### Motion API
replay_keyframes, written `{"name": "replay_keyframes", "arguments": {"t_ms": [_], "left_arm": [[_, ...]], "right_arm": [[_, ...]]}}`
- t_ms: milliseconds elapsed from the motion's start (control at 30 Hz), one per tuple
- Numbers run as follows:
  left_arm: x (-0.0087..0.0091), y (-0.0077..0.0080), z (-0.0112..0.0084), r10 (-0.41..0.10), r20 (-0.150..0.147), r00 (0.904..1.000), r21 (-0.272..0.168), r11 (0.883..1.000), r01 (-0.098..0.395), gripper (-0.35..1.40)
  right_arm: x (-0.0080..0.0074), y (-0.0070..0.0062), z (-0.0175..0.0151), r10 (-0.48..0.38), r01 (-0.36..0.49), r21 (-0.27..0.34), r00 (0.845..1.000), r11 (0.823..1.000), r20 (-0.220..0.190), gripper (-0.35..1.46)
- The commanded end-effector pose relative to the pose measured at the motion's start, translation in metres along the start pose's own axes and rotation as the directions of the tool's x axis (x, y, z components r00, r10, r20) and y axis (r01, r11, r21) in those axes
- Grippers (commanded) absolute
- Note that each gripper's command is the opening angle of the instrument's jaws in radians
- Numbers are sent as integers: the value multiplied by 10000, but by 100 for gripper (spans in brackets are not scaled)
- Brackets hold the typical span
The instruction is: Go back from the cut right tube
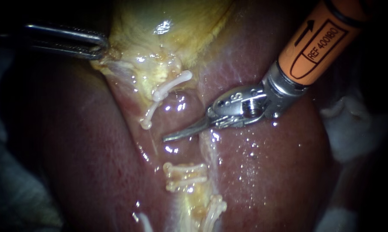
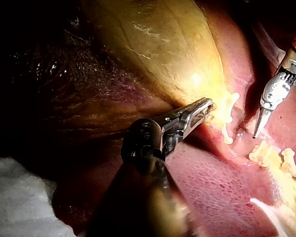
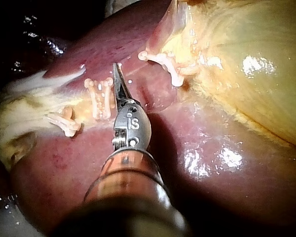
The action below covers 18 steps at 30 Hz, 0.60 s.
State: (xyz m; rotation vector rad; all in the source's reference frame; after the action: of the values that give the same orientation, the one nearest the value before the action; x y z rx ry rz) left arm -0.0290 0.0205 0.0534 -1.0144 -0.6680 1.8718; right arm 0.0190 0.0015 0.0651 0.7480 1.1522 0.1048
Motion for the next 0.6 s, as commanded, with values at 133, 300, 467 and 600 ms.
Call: {"name": "replay_keyframes", "arguments": {"t_ms": [133, 300, 467, 600], "left_arm": [[0, 0, 0, 2, 2, 10000, -5, 10000, -2, -35], [0, -1, 0, 2, 2, 10000, -6, 10000, -2, -35], [0, -2, 0, 4, 4, 10000, -9, 10000, -4, -35], [0, -4, 0, 9, 8, 10000, -16, 10000, -9, -35]], "right_arm": [[0, 2, 5, -1, 0, -291, 10000, 9996, -25, 81], [2, 4, 11, 10, -11, -385, 10000, 9993, -34, 125], [-1, -1, 5, -3, -3, -897, 10000, 9960, -65, 131], [-6, -16, -9, 78, -130, -2626, 9997, 9648, -210, 138]]}}
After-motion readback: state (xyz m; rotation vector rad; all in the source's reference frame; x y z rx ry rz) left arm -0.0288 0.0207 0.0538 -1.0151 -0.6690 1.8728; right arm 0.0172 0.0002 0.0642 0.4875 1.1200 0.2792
